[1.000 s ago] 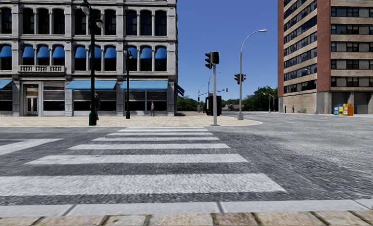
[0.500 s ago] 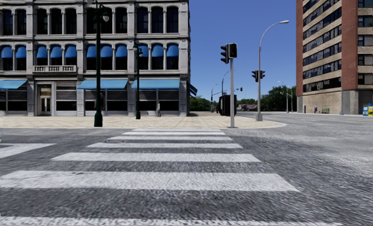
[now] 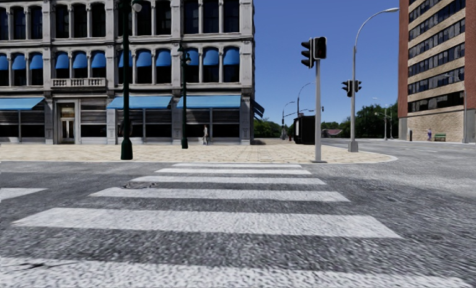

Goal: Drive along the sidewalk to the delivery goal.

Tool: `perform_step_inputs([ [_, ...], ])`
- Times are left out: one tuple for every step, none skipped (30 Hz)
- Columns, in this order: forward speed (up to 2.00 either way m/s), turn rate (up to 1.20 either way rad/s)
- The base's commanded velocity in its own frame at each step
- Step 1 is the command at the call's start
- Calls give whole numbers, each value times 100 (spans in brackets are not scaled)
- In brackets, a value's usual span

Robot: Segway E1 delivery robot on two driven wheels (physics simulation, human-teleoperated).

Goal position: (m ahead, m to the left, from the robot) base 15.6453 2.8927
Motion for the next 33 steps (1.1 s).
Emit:
perform_step_inputs([
  [189, 0],
  [189, 0],
  [189, 0],
  [189, 0],
  [189, 0],
  [189, 0],
  [189, 0],
  [189, 0],
  [189, 0],
  [189, 0],
  [189, 0],
  [189, 0],
  [189, 0],
  [189, 0],
  [189, 0],
  [189, 0],
  [189, 0],
  [189, 0],
  [189, 0],
  [189, 0],
  [189, 0],
  [189, 0],
  [189, 0],
  [189, 0],
  [189, 0],
  [189, 0],
  [189, 0],
  [189, 0],
  [189, 0],
  [189, 0],
  [189, 0],
  [189, 0],
  [189, 0],
])
